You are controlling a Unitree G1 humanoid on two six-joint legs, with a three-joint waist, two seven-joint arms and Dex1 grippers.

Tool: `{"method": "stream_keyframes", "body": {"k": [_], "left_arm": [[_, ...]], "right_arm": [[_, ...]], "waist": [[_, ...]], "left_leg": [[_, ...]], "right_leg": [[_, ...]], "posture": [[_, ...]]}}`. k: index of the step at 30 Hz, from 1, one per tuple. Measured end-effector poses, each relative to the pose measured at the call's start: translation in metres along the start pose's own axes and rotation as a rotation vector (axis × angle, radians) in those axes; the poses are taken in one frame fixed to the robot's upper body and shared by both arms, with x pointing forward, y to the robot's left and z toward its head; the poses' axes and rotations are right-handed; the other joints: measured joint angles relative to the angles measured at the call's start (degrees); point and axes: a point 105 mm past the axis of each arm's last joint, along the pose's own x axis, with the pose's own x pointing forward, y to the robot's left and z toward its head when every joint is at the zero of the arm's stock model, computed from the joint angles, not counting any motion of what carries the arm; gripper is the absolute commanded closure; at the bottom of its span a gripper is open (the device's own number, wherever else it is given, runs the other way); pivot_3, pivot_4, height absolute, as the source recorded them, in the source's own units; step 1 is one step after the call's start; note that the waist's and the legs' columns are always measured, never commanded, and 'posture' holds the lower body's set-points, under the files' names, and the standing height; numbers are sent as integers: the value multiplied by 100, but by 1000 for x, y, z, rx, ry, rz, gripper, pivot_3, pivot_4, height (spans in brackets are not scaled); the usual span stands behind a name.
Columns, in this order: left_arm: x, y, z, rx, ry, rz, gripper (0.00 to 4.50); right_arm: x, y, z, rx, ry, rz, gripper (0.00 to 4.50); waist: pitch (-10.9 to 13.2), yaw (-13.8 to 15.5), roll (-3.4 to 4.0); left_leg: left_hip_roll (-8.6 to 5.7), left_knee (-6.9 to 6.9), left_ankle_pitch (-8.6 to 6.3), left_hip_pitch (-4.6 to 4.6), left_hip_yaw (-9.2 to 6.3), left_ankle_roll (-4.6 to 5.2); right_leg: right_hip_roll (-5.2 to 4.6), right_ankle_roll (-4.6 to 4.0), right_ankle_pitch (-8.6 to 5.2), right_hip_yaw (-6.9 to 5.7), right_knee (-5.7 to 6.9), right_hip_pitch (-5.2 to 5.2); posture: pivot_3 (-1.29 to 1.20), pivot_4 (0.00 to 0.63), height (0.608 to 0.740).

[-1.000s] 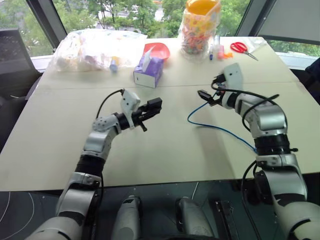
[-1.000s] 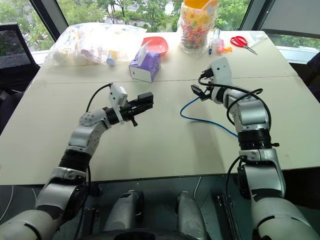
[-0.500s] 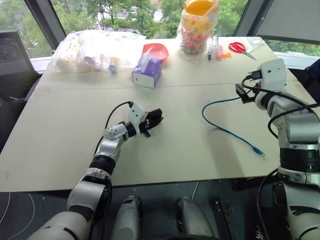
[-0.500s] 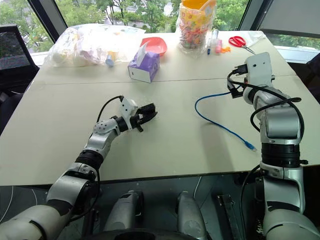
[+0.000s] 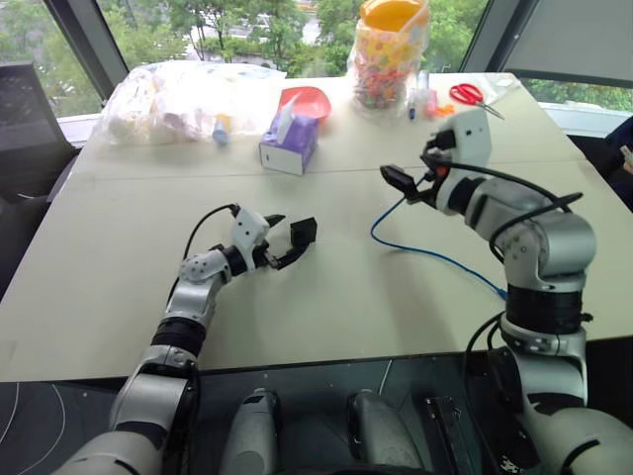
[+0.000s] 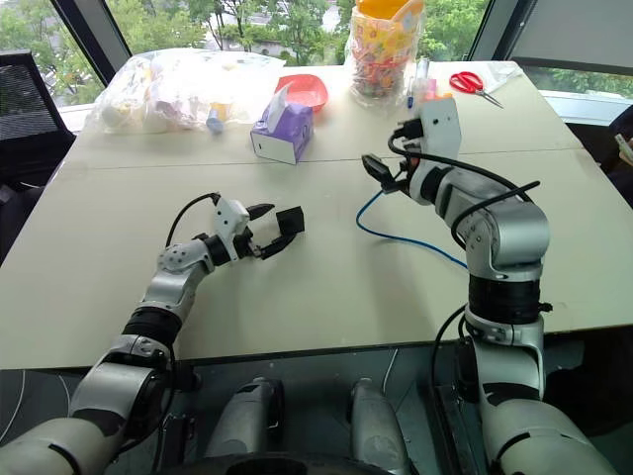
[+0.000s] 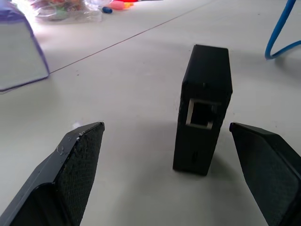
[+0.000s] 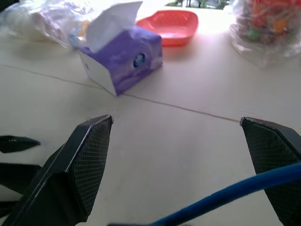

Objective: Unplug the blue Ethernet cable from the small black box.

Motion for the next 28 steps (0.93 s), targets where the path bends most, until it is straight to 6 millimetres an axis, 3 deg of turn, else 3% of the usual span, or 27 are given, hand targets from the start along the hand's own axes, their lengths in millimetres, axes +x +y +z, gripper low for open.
{"method": "stream_keyframes", "body": {"k": [8,11,14,16,18,21,25,28], "left_arm": [[-14,2,15,-10,-18,30,30],[-16,2,24,-13,-40,44,30],[-22,3,27,-28,-47,54,30],[-23,2,30,-36,-49,49,30],[-28,-2,35,-48,-54,33,30],[-37,-2,40,-63,-31,15,30],[-48,-3,54,-68,-18,-14,30],[-52,-4,65,-76,-21,-31,30]], "right_arm": [[5,-9,80,-15,-226,-12,0],[2,-19,98,-41,-267,-36,0],[1,-24,101,-53,-280,-55,0],[1,-26,95,-51,-261,-56,0],[-2,-26,70,-61,-178,-31,0],[-11,-14,9,-50,18,72,0],[-52,21,-60,-91,242,295,0],[-71,36,-70,-104,281,383,0]], "waist": [[2,25,2],[2,8,2],[2,0,2],[2,-3,2],[1,11,1],[2,28,2],[4,22,2],[4,-25,2]], "left_leg": [[-3,3,0,-16,2,0],[-3,-1,0,-15,2,0],[-2,-5,0,-14,2,0],[-2,-7,0,-14,2,0],[-2,-6,0,-15,0,0],[-3,-5,-1,-20,0,1],[-4,0,-2,-27,-5,3],[-2,10,-2,-17,-3,3]], "right_leg": [[-5,-2,-1,-2,-10,-1],[-6,-2,-1,-2,-11,-2],[-5,-1,-1,-2,-10,-5],[-5,-1,-1,-3,-10,-5],[-5,-1,-1,-3,-10,-2],[-7,-2,-1,-3,-11,-4],[-8,-19,-11,-3,-16,-5],[-7,-22,-12,0,-15,-3]], "posture": [[0,150,735],[0,150,735],[0,150,735],[0,150,735],[0,150,735],[0,150,735],[0,150,735],[0,150,735]]}}
